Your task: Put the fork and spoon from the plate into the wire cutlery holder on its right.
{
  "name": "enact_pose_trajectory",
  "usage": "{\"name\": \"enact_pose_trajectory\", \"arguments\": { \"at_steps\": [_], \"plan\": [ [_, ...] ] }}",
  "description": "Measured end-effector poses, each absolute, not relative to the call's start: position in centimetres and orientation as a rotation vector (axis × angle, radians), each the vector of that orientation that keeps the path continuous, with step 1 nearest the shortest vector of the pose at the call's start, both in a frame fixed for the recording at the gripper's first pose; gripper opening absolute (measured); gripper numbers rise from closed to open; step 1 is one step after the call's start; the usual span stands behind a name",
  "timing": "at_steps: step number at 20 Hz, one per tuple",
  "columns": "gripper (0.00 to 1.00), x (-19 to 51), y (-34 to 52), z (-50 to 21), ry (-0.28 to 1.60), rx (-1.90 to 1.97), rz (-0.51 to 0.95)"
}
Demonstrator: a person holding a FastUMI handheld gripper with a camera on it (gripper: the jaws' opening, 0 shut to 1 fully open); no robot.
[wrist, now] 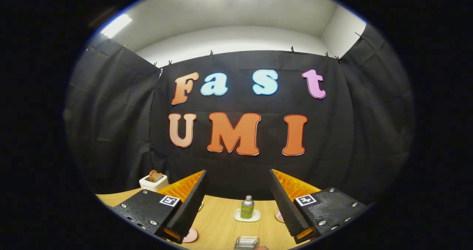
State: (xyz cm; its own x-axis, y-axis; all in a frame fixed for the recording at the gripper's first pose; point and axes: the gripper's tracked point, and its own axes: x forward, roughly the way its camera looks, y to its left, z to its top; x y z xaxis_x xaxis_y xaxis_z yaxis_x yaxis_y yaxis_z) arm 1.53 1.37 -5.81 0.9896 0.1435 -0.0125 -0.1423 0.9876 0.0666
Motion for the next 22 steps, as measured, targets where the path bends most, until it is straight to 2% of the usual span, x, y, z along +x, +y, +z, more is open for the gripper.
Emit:
{"name": "enact_pose_trajectory", "arguments": {
  "at_steps": [5,12,16,22],
  "plan": [
    [0.97,2.0,5.1,-7.1,0.011,0.04,0.144],
    [0.97,2.1,12.2,-13.3,0.152,0.023,0.214],
    [0.98,0.6,16.0,-19.9,0.3,0.01,0.281],
    [0.98,-3.5,21.4,-31.2,0.646,0.035,0.407]
  ]
}}
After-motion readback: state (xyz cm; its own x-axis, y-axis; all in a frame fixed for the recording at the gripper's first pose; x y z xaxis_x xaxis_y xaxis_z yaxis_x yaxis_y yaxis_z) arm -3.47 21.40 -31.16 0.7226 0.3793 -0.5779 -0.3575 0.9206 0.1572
